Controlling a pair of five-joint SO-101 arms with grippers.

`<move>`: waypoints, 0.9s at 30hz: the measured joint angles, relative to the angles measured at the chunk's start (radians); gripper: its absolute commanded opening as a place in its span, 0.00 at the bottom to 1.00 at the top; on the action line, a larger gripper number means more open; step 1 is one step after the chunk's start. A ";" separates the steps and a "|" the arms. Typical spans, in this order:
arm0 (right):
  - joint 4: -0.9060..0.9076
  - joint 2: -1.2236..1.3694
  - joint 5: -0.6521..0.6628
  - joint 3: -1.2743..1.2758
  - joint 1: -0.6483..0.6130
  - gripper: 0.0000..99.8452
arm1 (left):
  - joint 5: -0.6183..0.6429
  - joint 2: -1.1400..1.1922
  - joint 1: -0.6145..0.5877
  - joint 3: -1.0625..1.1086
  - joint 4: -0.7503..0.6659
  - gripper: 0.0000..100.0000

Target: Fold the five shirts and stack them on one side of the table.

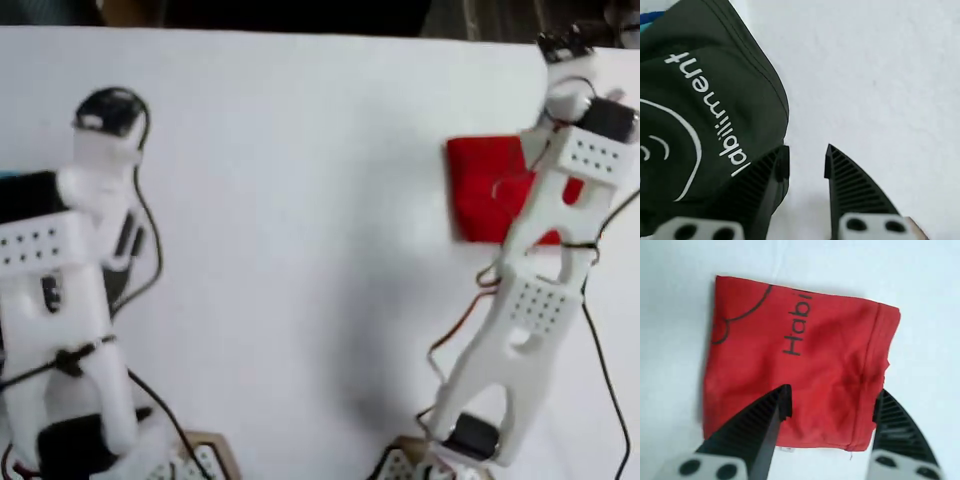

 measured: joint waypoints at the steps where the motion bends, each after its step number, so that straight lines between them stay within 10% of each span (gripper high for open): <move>1: 0.003 -0.026 -0.018 0.035 -0.015 0.27 | -0.005 -0.005 -0.020 -0.035 0.017 0.14; 16: 0.002 -0.744 -0.135 1.048 -0.350 0.27 | -0.272 -0.009 -0.511 -0.064 -0.049 0.27; 27: 0.002 -1.151 -0.095 1.574 -0.342 0.27 | -0.267 0.235 -0.595 -0.103 -0.199 0.30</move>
